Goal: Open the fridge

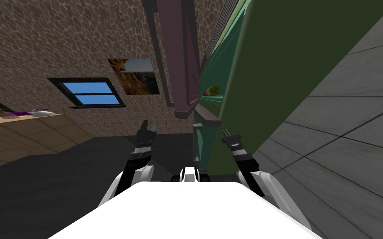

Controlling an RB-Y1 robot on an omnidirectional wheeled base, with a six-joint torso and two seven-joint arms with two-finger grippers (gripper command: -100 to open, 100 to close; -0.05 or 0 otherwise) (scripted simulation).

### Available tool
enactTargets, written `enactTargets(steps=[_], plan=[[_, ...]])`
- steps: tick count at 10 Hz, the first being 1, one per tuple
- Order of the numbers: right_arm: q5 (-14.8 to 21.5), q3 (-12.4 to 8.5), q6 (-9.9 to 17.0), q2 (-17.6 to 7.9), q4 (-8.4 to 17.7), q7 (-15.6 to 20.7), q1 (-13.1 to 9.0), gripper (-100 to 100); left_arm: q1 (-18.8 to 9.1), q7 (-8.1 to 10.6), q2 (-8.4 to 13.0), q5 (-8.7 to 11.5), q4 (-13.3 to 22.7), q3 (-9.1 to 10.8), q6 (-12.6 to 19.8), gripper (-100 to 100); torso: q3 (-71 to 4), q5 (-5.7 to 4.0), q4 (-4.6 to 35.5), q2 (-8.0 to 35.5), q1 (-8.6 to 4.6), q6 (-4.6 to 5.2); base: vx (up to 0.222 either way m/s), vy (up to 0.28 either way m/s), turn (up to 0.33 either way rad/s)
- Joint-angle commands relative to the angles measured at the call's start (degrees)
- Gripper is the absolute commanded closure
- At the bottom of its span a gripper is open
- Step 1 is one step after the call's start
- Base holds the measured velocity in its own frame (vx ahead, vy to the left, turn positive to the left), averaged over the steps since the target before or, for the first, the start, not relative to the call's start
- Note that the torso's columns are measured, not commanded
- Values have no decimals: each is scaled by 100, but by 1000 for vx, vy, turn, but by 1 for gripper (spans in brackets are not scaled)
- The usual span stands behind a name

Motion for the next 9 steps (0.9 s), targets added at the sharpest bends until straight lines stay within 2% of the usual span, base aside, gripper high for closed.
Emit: enactTargets(steps=[1,2,4,5,7,8,9], plan=[[431,30,76,-54,24,437,-119,-100,0,0,0,0,0,0,0,0,-4,2,-2,-8,12,-1,56,158,-121],[493,30,76,-54,24,534,-119,-100,1,0,-1,0,0,0,0,0,-11,6,-8,-20,30,-7,40,134,-82],[871,-22,179,-95,70,904,-149,-100,0,0,-1,0,0,-1,0,0,-9,-2,-21,-22,33,-16,37,151,-57],[919,-22,179,-95,70,996,-149,-100,1,0,-1,0,-1,-1,0,0,-10,-5,-17,-24,11,1,16,109,-75],[1283,-70,273,-152,109,1362,-175,-100,-2,0,-1,0,0,-2,0,0,-31,-41,-35,-61,-83,18,15,152,-7],[1313,-70,273,-152,109,1424,-175,-100,0,0,-1,0,0,-1,0,0,-49,-61,-55,-98,-124,41,38,140,-48],[1495,-92,316,-187,124,1621,-186,-100,0,0,-1,0,0,-1,0,0,-64,-76,-65,-122,-162,39,29,141,-61]])
